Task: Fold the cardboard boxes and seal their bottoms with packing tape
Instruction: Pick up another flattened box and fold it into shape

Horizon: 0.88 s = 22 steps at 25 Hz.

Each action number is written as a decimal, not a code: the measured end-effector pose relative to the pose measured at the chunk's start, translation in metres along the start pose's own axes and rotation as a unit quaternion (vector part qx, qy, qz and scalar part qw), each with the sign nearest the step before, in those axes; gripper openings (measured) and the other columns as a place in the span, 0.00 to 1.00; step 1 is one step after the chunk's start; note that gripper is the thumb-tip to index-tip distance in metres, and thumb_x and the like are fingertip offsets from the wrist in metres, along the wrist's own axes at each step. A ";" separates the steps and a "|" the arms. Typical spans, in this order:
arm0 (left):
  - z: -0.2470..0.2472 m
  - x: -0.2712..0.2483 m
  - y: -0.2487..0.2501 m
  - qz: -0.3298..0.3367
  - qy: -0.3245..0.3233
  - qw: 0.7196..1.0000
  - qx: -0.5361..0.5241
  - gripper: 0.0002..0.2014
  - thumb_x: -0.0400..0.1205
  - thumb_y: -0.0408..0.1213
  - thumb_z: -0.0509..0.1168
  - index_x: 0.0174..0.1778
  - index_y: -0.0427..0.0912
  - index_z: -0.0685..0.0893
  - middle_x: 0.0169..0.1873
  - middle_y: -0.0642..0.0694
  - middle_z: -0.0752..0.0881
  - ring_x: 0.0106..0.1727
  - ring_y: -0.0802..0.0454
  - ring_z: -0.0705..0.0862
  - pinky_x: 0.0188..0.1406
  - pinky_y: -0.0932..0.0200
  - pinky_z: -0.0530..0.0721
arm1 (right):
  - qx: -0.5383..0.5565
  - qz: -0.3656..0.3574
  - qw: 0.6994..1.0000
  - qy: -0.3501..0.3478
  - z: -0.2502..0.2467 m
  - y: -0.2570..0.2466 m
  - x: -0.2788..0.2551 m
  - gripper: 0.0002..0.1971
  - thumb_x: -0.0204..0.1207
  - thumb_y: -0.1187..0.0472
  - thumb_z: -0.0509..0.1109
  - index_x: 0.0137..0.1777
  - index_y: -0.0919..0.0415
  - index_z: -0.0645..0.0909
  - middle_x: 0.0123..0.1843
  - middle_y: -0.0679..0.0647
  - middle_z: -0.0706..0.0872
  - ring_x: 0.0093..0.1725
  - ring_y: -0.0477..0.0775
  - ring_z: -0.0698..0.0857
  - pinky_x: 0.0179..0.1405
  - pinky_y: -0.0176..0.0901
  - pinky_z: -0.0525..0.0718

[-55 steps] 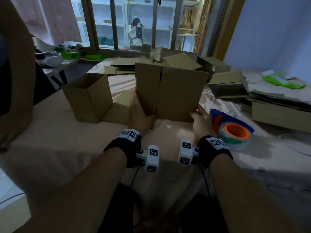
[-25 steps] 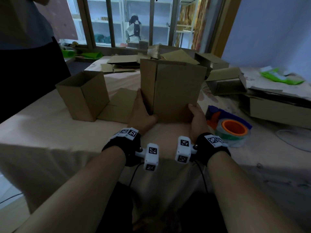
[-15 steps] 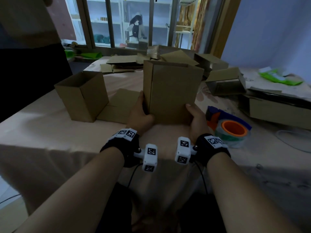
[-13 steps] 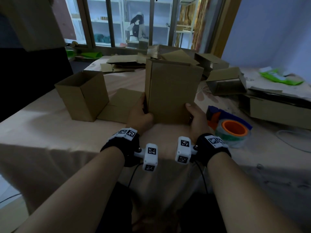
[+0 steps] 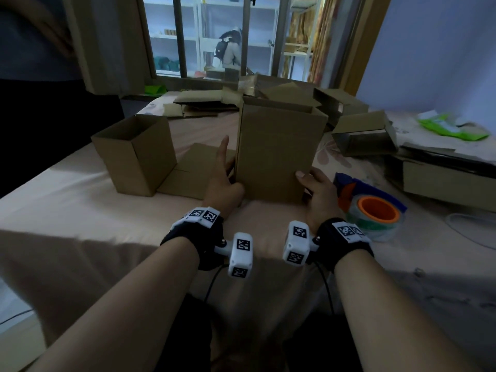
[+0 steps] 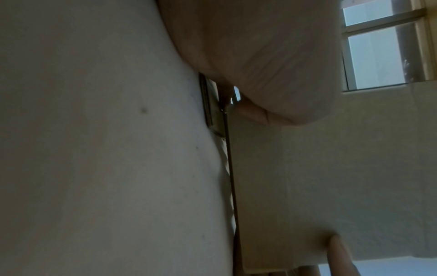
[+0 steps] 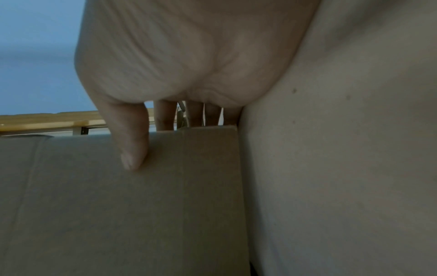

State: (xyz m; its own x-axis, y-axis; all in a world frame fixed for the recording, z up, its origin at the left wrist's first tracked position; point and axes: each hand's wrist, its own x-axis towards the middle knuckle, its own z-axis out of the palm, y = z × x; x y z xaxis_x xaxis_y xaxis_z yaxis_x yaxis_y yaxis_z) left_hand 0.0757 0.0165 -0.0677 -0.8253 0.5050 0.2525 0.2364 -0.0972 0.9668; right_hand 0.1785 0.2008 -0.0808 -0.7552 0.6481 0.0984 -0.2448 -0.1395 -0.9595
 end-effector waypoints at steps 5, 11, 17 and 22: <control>-0.001 0.003 -0.004 -0.010 -0.004 1.000 -0.023 0.56 0.70 0.13 0.59 0.83 0.72 0.53 0.78 0.44 0.75 0.71 0.33 0.79 0.24 0.63 0.82 | 0.018 0.002 1.000 0.011 0.000 0.000 0.000 0.22 0.70 0.57 0.79 0.66 0.54 0.84 0.62 0.55 0.89 0.63 0.60 0.86 0.64 0.64 0.84; 0.000 0.004 -0.004 0.001 -0.015 1.000 -0.014 0.52 0.71 0.11 0.58 0.84 0.63 0.56 0.73 0.38 0.78 0.67 0.31 0.81 0.26 0.64 0.83 | 0.029 -0.002 1.000 0.007 0.000 0.000 0.001 0.25 0.67 0.61 0.80 0.64 0.52 0.78 0.66 0.56 0.85 0.64 0.62 0.84 0.64 0.67 0.83; -0.001 0.001 0.000 0.000 -0.027 0.999 0.027 0.50 0.72 0.13 0.58 0.82 0.66 0.59 0.65 0.41 0.82 0.45 0.47 0.87 0.26 0.64 0.83 | 0.058 0.007 0.998 -0.004 0.001 -0.001 0.000 0.25 0.71 0.67 0.78 0.65 0.51 0.74 0.69 0.56 0.80 0.67 0.63 0.81 0.66 0.67 0.82; 0.000 -0.001 0.001 -0.026 -0.014 0.998 0.063 0.46 0.72 0.15 0.59 0.78 0.64 0.65 0.51 0.43 0.87 0.34 0.52 0.88 0.25 0.57 0.84 | 0.081 0.014 0.997 0.007 0.001 0.001 0.002 0.35 0.69 0.68 0.79 0.72 0.51 0.66 0.71 0.55 0.75 0.69 0.62 0.79 0.70 0.66 0.79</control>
State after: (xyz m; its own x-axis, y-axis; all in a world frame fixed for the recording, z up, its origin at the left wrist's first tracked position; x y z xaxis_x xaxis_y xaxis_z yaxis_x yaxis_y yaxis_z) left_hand 0.0766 0.0164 -0.0665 -0.8235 0.5309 0.1997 0.2584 0.0377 0.9653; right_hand 0.1761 0.2009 -0.0808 -0.7553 0.6519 0.0671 -0.3190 -0.2763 -0.9066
